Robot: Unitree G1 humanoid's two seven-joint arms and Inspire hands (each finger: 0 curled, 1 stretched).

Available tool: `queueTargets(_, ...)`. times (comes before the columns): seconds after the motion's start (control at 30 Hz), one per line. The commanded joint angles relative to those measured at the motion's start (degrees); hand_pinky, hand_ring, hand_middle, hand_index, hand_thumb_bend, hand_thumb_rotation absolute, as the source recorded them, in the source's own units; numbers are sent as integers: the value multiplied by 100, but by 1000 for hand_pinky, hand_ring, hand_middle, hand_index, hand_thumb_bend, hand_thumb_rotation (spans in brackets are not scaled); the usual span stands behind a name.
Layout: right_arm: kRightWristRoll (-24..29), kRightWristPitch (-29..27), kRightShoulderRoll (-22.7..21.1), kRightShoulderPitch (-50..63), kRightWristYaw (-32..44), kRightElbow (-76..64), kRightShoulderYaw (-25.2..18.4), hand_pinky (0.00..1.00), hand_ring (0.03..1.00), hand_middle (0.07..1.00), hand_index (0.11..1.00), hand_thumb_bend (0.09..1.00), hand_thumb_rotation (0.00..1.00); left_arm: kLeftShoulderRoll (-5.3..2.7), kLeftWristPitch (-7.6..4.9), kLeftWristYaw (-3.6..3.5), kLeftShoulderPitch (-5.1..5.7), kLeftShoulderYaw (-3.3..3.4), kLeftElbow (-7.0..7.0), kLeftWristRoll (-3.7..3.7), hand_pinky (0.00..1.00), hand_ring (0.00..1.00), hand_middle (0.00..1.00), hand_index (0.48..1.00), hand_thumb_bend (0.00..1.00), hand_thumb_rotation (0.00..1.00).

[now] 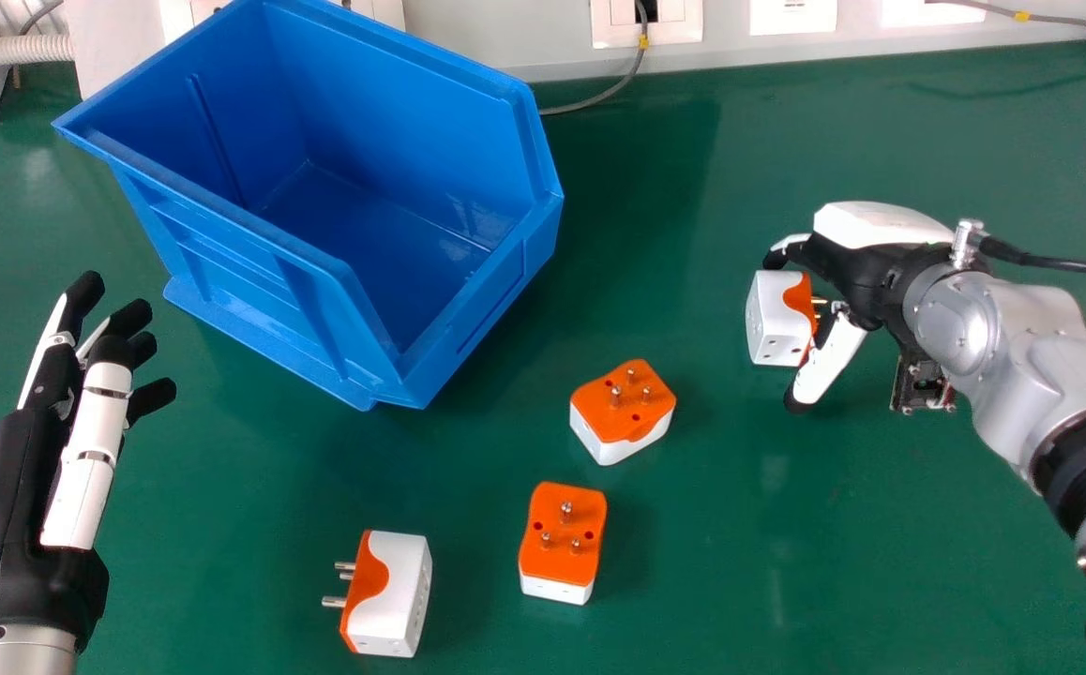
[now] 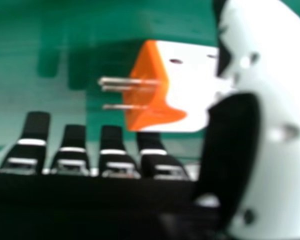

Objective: Pick all objects and put in blue box

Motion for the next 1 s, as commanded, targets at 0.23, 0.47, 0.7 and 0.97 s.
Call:
queueTargets(0.23, -36, -19, -13, -317, -210, 140, 3, 797, 899, 921, 865, 638, 92, 23, 88, 29, 69, 72, -229, -42, 819, 900, 907, 955, 262, 815)
queueTargets(0.47, -60, -40, 1, -359, -294, 262, 50, 783, 893, 913, 864, 635, 86, 24, 3, 30, 90, 57, -212, 34, 818, 901, 908, 956, 260, 817)
queueTargets(0.7, -43, 85, 73, -429, -287, 380, 62, 757, 876, 906, 860, 635, 94, 68, -185, 87, 117, 46, -118, 346, 811, 897, 903, 953, 266, 818)
queueTargets(0.97, -42, 142, 135, -479, -306, 460, 107, 751, 871, 914, 858, 634, 90, 38, -280, 91, 166, 37, -140, 383, 805, 893, 897, 947, 278, 818)
